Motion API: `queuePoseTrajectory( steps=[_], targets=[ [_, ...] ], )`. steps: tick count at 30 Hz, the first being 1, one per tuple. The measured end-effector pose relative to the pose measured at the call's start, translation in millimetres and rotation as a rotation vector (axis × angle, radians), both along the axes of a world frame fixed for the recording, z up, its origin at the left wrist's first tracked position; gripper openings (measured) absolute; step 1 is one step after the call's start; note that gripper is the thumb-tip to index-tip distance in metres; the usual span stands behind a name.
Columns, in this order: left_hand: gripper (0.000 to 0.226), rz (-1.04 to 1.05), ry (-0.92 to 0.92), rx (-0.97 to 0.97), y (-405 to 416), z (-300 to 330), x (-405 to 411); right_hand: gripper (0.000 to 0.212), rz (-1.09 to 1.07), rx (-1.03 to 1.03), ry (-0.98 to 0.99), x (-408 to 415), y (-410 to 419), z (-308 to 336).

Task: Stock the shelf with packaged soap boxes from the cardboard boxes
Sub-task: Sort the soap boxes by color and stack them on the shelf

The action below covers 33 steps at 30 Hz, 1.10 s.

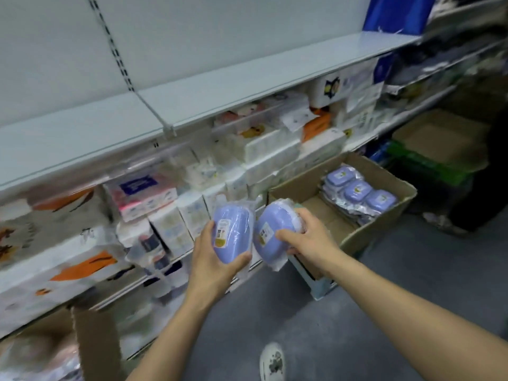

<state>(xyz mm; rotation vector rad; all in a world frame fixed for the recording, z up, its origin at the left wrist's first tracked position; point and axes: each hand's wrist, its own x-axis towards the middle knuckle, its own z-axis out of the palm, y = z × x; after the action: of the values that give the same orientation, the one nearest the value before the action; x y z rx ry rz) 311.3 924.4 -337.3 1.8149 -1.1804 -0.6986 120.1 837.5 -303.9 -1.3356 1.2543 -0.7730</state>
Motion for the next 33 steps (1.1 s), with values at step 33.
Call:
queuePoseTrajectory(
  steps=[33],
  targets=[
    [0.098,-0.518,-0.380,0.204,-557,-187,-251,0.019,-0.505,0.585,-0.202,-285,-467,-207]
  ],
)
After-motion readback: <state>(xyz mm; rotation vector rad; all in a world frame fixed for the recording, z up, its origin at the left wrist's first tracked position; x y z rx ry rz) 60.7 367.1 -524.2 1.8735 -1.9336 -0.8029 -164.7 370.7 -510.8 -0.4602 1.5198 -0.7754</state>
